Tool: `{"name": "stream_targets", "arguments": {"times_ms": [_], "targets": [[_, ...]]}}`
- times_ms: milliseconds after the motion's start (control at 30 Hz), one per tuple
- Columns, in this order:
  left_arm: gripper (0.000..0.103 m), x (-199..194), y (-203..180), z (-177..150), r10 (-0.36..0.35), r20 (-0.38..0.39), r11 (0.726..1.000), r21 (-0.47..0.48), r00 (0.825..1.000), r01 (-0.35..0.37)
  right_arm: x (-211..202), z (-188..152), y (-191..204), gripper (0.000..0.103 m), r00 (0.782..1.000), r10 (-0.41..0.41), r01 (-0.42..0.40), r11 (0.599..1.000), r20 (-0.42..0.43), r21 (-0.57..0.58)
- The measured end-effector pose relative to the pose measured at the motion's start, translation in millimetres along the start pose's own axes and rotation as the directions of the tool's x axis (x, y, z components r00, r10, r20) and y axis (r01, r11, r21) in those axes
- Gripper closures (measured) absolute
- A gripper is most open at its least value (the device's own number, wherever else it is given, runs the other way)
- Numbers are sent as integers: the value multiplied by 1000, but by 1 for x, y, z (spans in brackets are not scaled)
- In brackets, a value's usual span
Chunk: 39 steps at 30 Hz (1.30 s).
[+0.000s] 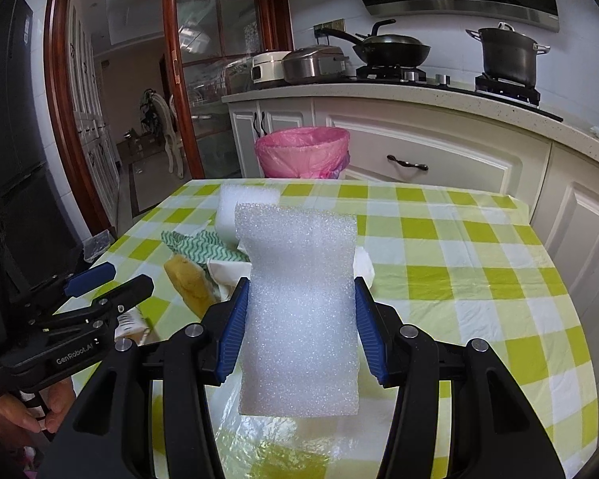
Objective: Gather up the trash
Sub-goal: 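Grasp the crumpled paper cup with the left gripper while the right gripper holds the foam block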
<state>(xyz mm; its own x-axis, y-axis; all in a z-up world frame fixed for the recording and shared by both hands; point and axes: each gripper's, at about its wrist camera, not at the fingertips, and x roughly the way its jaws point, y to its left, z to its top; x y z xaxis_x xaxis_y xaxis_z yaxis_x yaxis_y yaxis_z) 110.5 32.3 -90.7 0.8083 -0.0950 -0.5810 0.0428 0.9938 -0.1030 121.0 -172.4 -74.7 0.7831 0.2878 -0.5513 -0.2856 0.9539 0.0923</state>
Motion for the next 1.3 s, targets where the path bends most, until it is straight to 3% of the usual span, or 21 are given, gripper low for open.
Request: {"name": "stream_targets", "arguments": {"times_ms": [333,500,700,933,1000,1300], "targets": [[35,-20,6,-40,62,-29,998,-14,998,-62,-11,-22,6,54,998,61,-61,998,-4,1],[30,-27,6,-49,93,-24,996,9,995,-93,-22,-32,7,54,998,69,-69,998,13,10],[30,-10,20,-53,137,-59,990,-24,989,-139,-22,-33,9,54,998,60,-60,998,5,14],[31,25,37,-61,106,-161,989,-86,981,-121,-4,-29,12,54,997,62,-62,998,-33,11],[39,27,35,-62,100,-156,991,-78,983,-113,1,-29,13,54,997,63,-62,998,-46,5],[39,17,26,-49,96,-87,993,-54,992,-101,9,-20,12,54,997,64,-63,998,-40,8]]}}
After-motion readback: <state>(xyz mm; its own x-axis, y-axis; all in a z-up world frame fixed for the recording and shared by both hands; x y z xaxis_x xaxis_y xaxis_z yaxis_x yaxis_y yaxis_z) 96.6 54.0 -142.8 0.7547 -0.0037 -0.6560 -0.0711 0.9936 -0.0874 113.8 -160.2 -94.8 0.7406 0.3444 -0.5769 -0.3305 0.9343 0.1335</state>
